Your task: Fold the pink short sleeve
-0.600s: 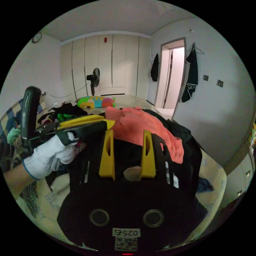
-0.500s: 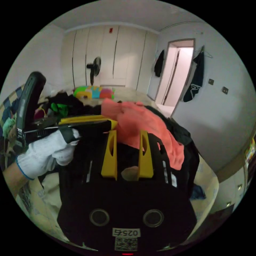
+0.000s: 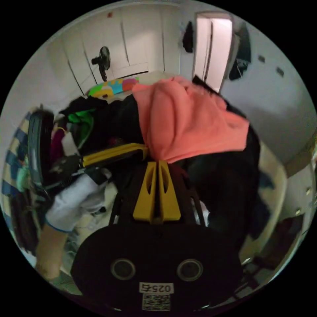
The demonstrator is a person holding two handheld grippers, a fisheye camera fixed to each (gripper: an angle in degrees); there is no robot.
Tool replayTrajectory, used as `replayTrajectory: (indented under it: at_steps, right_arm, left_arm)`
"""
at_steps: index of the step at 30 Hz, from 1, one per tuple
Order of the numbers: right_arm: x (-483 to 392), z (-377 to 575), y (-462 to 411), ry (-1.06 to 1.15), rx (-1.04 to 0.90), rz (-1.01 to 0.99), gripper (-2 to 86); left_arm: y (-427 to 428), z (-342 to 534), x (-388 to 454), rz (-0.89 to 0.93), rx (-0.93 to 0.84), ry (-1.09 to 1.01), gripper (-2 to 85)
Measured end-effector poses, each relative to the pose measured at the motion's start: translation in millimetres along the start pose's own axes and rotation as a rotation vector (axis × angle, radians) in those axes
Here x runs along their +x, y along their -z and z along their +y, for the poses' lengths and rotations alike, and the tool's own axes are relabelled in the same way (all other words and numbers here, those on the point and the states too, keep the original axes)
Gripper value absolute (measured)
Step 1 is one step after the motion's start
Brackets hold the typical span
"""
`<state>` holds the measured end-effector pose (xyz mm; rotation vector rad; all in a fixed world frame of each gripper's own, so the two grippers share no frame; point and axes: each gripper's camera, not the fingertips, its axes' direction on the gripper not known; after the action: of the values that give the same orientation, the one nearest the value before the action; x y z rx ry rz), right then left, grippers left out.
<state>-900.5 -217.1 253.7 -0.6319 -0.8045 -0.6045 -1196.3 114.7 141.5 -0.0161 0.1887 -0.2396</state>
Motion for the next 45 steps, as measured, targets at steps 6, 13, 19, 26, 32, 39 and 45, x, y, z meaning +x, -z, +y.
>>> replayTrajectory:
  at_steps: [6,13,19,26,32,39,45]
  right_arm:
    - [-15,106,-1,0.018,-0.128,-0.212,-1.0]
    - [-88,302,18,0.193,-0.299,-0.433,-0.9]
    - [-97,453,87,0.232,-0.151,-0.573,-0.4]
    - [-67,540,156,0.287,0.022,-0.578,12.5]
    - [-13,581,218,0.24,0.204,-0.437,15.3]
    - [45,660,276,0.122,0.354,-0.42,14.8]
    - [71,711,352,0.121,0.565,-0.484,14.6]
  left_arm:
    - [46,110,6,-0.033,-0.088,0.037,-0.9]
    - [125,326,-11,0.122,-0.174,0.459,-1.2]
    - [206,495,31,0.2,0.107,0.555,-0.9]
    - [239,510,86,-0.01,0.27,0.302,6.2]
    - [103,457,49,-0.103,0.003,0.239,10.1]
    - [126,516,87,-0.161,0.365,0.2,-1.2]
    - [289,611,234,-0.2,0.815,-0.382,-1.3]
